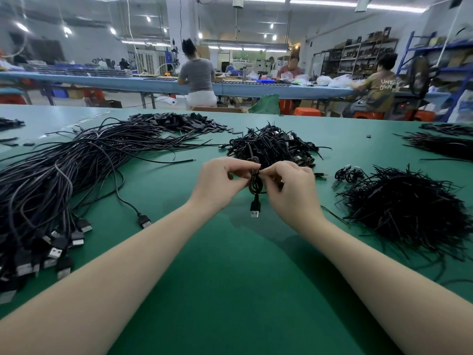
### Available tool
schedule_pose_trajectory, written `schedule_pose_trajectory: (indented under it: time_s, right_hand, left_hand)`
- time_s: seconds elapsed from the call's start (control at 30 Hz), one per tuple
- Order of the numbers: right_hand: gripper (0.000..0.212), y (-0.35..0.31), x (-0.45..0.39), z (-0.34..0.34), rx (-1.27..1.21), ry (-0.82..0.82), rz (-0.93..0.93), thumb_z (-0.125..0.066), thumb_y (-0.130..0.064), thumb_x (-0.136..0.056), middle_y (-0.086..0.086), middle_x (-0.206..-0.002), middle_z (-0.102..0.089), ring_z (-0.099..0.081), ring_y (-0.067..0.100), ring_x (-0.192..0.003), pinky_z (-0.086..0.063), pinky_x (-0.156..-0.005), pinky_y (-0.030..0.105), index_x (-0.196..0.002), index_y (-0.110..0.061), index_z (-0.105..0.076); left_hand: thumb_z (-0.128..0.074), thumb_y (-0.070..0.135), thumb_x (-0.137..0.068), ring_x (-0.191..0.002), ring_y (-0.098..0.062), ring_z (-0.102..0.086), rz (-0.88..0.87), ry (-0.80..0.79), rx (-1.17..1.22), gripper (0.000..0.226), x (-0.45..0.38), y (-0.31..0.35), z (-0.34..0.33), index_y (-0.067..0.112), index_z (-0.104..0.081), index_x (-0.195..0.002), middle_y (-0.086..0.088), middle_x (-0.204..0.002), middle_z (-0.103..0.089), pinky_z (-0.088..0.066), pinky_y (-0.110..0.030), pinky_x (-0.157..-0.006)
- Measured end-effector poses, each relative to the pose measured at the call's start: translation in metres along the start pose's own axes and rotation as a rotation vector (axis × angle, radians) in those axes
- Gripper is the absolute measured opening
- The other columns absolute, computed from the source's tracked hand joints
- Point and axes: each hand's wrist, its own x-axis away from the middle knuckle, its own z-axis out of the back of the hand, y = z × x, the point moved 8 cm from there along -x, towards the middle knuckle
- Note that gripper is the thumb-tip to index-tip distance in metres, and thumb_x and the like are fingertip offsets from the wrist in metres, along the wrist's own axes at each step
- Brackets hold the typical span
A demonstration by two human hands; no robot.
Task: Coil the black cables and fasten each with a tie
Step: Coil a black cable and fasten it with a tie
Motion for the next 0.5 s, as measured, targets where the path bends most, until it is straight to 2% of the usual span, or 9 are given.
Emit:
schedule_pose_trajectory:
  time_s: [0.07,0.13,0.17,0.23,0.3,0.37,0.43,0.5]
  right_hand:
    - [0.003,-0.005,0.001,-0.003,-0.059,-0.002,-0.003,-0.067,-0.013,-0.087,-0.010,-0.079,-0.065,-0.059,0.014,-0.078,-0.032,-0.078,0.033,-0.086,-0.014,-0.070]
    - [0.006,-0.004,0.000,-0.002,-0.071,0.006,-0.008,-0.066,-0.009,-0.086,-0.010,-0.080,-0.065,-0.058,0.013,-0.079,-0.033,-0.079,0.034,-0.087,-0.014,-0.069]
    - [0.008,-0.003,0.000,-0.001,-0.060,0.009,-0.006,-0.066,-0.006,-0.085,-0.009,-0.080,-0.065,-0.059,0.014,-0.079,-0.033,-0.078,0.034,-0.086,-0.014,-0.069]
    - [0.010,0.000,0.001,0.001,-0.025,0.023,-0.017,-0.063,-0.005,-0.085,-0.005,-0.078,-0.066,-0.059,0.017,-0.079,-0.031,-0.076,0.033,-0.084,-0.014,-0.068]
    - [0.009,-0.001,0.000,0.003,0.030,0.042,-0.020,-0.062,-0.012,-0.089,-0.006,-0.078,-0.067,-0.061,0.017,-0.079,-0.029,-0.077,0.033,-0.086,-0.016,-0.070]
    - [0.010,-0.010,0.001,0.007,0.105,0.083,0.062,-0.062,-0.015,-0.090,-0.005,-0.078,-0.068,-0.063,0.018,-0.076,-0.030,-0.076,0.035,-0.085,-0.015,-0.070]
    - [0.014,-0.023,0.002,0.012,0.284,0.144,0.235,-0.061,-0.011,-0.088,-0.001,-0.074,-0.066,-0.062,0.023,-0.068,-0.030,-0.072,0.036,-0.077,-0.013,-0.069]
    - [0.018,-0.036,0.005,0.012,0.462,0.192,0.431,-0.059,-0.003,-0.084,0.000,-0.068,-0.061,-0.058,0.025,-0.061,-0.030,-0.069,0.035,-0.071,-0.014,-0.067]
  left_hand:
    - [-0.070,0.001,-0.076,-0.084,0.009,-0.056,-0.093,0.021,-0.069,0.039,0.000,0.004,0.004,0.033,-0.075,-0.097,0.018,-0.084,-0.066,-0.037,-0.004,-0.071]
    - [-0.076,0.010,-0.077,-0.091,0.009,-0.053,-0.064,-0.020,-0.039,0.033,0.000,-0.001,0.003,0.035,-0.074,-0.099,0.018,-0.094,-0.064,-0.039,-0.008,-0.073]
    - [-0.078,0.016,-0.077,-0.091,0.008,-0.055,-0.029,-0.050,-0.003,0.029,-0.001,-0.005,0.001,0.035,-0.074,-0.098,0.018,-0.096,-0.066,-0.041,-0.011,-0.072]
    - [-0.077,0.021,-0.080,-0.077,0.005,-0.059,0.049,-0.068,0.107,0.016,0.001,-0.009,-0.005,0.029,-0.075,-0.094,0.016,-0.088,-0.071,-0.043,-0.014,-0.065]
    - [-0.070,0.022,-0.087,-0.067,-0.002,-0.060,0.203,-0.041,0.271,0.004,0.004,-0.015,-0.012,0.021,-0.072,-0.091,0.009,-0.076,-0.070,-0.046,-0.015,-0.059]
    - [-0.062,0.024,-0.093,-0.063,-0.006,-0.060,0.424,-0.046,0.463,0.007,0.010,-0.023,-0.025,0.019,-0.064,-0.089,0.004,-0.071,-0.065,-0.047,-0.016,-0.052]
    - [-0.060,0.022,-0.093,-0.052,-0.005,-0.059,0.697,-0.078,0.716,0.010,0.020,-0.031,-0.038,0.017,-0.060,-0.085,0.006,-0.062,-0.061,-0.042,-0.014,-0.043]
    - [-0.058,0.018,-0.090,-0.039,-0.003,-0.050,0.948,-0.140,0.985,0.024,0.029,-0.032,-0.048,0.015,-0.058,-0.067,0.007,-0.051,-0.053,-0.034,-0.012,-0.035]
